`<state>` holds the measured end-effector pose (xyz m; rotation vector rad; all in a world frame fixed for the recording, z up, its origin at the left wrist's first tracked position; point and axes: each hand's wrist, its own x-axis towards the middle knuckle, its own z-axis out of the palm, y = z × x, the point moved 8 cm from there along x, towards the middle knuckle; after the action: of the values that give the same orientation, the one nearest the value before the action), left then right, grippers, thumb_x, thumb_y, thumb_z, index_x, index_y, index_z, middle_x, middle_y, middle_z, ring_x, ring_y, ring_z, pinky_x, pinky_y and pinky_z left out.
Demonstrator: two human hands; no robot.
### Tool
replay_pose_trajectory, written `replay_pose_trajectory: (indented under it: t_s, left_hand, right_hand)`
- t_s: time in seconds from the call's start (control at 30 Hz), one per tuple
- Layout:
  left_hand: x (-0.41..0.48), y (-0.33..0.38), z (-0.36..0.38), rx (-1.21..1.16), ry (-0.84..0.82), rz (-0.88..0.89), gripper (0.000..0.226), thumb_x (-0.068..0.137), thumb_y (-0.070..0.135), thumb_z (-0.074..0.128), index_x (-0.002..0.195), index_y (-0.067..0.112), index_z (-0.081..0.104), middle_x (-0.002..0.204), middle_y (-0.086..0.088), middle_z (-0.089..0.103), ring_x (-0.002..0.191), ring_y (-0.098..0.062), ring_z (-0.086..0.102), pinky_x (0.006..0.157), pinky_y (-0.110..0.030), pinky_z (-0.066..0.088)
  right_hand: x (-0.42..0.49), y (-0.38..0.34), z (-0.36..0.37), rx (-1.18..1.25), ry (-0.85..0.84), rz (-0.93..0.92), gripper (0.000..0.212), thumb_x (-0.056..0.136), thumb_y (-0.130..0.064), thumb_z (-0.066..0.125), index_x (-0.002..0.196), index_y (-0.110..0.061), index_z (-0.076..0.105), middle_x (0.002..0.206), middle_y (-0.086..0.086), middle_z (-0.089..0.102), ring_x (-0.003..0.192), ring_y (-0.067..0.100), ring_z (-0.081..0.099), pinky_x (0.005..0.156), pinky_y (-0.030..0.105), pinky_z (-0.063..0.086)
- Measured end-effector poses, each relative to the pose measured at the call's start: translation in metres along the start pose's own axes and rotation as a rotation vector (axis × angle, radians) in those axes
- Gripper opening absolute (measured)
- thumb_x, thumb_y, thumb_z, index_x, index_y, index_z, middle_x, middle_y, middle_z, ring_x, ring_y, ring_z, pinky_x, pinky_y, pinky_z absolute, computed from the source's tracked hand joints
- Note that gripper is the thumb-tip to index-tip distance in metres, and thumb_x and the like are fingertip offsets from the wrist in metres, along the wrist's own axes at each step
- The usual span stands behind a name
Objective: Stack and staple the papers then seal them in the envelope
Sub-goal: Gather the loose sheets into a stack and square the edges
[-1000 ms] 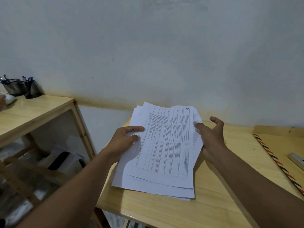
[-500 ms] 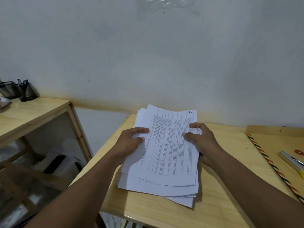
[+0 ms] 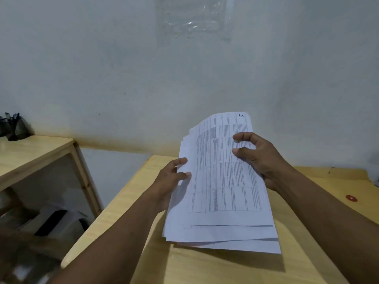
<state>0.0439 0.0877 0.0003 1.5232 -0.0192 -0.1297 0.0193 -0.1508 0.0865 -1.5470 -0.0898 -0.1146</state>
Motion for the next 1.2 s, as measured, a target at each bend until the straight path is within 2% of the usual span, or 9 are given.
replay_pose_trajectory:
  t_s: [0.13, 0.3, 0.37, 0.57, 0.73, 0.87, 1.03, 1.13, 1.2]
  left_hand:
    - [0.000, 0.008, 0.021, -0.087, -0.085, -0.058, 0.031, 0.096, 0.004, 0.062, 0.121, 0.021, 0.070, 0.118, 0.020, 0.061, 0.103, -0.004, 0.062, 0.081, -0.022, 0.050]
    - [0.005, 0.040, 0.029, 0.058, -0.078, 0.132, 0.025, 0.091, 0.003, 0.069, 0.102, 0.023, 0.080, 0.118, 0.008, 0.075, 0.115, -0.019, 0.068, 0.105, -0.040, 0.052]
    - [0.005, 0.065, 0.034, 0.184, -0.049, 0.277, 0.026, 0.089, 0.005, 0.071, 0.097, 0.027, 0.081, 0.117, 0.011, 0.075, 0.118, -0.016, 0.066, 0.101, -0.036, 0.053]
    - [-0.001, 0.124, 0.047, 0.201, 0.063, 0.542, 0.019, 0.086, 0.003, 0.074, 0.088, 0.021, 0.080, 0.098, 0.012, 0.078, 0.098, 0.000, 0.070, 0.087, -0.018, 0.053]
    - [-0.002, 0.111, 0.054, 0.211, 0.068, 0.542, 0.022, 0.087, 0.003, 0.073, 0.085, 0.024, 0.080, 0.098, 0.011, 0.077, 0.106, -0.005, 0.069, 0.097, -0.028, 0.051]
    - [-0.001, 0.088, 0.061, 0.217, 0.040, 0.485, 0.019, 0.087, 0.006, 0.074, 0.088, 0.024, 0.080, 0.103, 0.010, 0.077, 0.113, -0.011, 0.066, 0.106, -0.040, 0.050]
    - [-0.006, 0.084, 0.074, 0.136, 0.068, 0.476, 0.018, 0.090, 0.006, 0.071, 0.098, 0.021, 0.078, 0.108, 0.014, 0.075, 0.113, 0.006, 0.063, 0.096, -0.016, 0.044]
    - [-0.008, 0.101, 0.076, 0.156, 0.103, 0.588, 0.019, 0.090, 0.007, 0.071, 0.098, 0.023, 0.078, 0.104, 0.018, 0.076, 0.105, 0.012, 0.064, 0.094, -0.007, 0.044]
    - [-0.010, 0.105, 0.079, 0.247, 0.112, 0.660, 0.019, 0.090, 0.011, 0.071, 0.100, 0.025, 0.078, 0.106, 0.017, 0.075, 0.108, 0.007, 0.065, 0.097, -0.011, 0.046]
  right_hand:
    - [0.001, -0.016, -0.017, -0.068, -0.010, -0.086, 0.020, 0.089, 0.001, 0.066, 0.096, -0.017, 0.069, 0.121, 0.008, 0.066, 0.099, 0.028, 0.071, 0.090, 0.044, 0.059]
    - [0.004, -0.031, -0.040, -0.292, 0.026, -0.181, 0.018, 0.087, -0.004, 0.071, 0.087, -0.021, 0.074, 0.117, 0.005, 0.066, 0.104, 0.024, 0.069, 0.095, 0.048, 0.057]
    - [0.006, -0.043, -0.046, -0.321, 0.046, -0.245, 0.016, 0.086, -0.005, 0.073, 0.088, -0.021, 0.076, 0.111, 0.004, 0.068, 0.104, 0.019, 0.067, 0.097, 0.046, 0.056]
    - [0.005, -0.086, -0.052, -0.365, 0.076, -0.405, 0.027, 0.084, 0.008, 0.066, 0.084, -0.017, 0.077, 0.090, 0.001, 0.075, 0.087, 0.011, 0.069, 0.083, 0.034, 0.057]
    - [-0.001, -0.058, -0.057, -0.336, 0.085, -0.361, 0.015, 0.085, 0.007, 0.068, 0.085, -0.005, 0.077, 0.094, 0.008, 0.076, 0.092, 0.018, 0.072, 0.089, 0.038, 0.060]
    - [-0.008, -0.030, -0.063, -0.296, 0.125, -0.312, 0.014, 0.083, 0.001, 0.073, 0.078, -0.011, 0.077, 0.084, -0.004, 0.076, 0.090, 0.007, 0.071, 0.092, 0.033, 0.056]
    - [-0.016, -0.021, -0.069, -0.187, 0.251, -0.318, 0.024, 0.087, 0.003, 0.067, 0.079, -0.018, 0.075, 0.080, -0.004, 0.071, 0.072, 0.012, 0.063, 0.063, 0.029, 0.050]
    - [-0.016, -0.032, -0.074, -0.172, 0.285, -0.350, 0.024, 0.089, 0.003, 0.065, 0.082, -0.018, 0.075, 0.076, -0.009, 0.069, 0.067, 0.003, 0.061, 0.061, 0.024, 0.046]
    - [-0.017, -0.030, -0.080, -0.168, 0.296, -0.338, 0.022, 0.089, 0.002, 0.065, 0.082, -0.017, 0.075, 0.075, -0.009, 0.069, 0.065, 0.010, 0.059, 0.059, 0.027, 0.046]
